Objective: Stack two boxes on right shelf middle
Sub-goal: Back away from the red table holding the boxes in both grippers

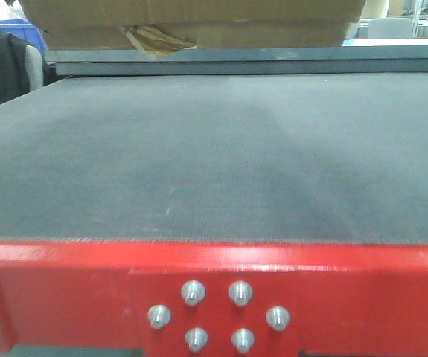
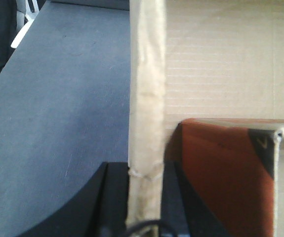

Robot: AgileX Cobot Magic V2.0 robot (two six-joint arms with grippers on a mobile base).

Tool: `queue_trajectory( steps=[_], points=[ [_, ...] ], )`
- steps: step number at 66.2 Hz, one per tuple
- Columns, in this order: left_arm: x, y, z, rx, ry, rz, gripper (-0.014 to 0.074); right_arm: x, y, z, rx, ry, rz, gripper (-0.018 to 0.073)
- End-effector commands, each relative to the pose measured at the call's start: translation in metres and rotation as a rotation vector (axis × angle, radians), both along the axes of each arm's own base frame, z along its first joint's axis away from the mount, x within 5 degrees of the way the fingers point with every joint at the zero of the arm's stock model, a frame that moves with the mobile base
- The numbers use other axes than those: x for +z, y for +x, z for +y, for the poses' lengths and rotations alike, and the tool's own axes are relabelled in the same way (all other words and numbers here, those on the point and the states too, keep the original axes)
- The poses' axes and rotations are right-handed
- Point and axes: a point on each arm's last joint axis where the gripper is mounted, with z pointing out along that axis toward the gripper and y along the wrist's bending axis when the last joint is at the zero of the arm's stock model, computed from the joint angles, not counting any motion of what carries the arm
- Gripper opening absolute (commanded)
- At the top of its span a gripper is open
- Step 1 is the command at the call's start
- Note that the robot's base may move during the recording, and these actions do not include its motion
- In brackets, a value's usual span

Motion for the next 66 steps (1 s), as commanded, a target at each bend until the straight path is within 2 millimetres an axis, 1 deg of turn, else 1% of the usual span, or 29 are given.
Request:
queue_trajectory(
  steps=[1,66],
  points=[
    [0.0147,-0.0062,0.0038,-0.008,-0.020,-0.075,-0.0111,0.0137,-0.0043,-0.0030,0.003,0.007,-0.081,-0.0154],
    [0.0147,-0.0062,0.0038,-0.008,-0.020,-0.075,-0.0111,0.0137,-0.0043,-0.0030,0.003,0.007,-0.081,-0.0154]
  ],
)
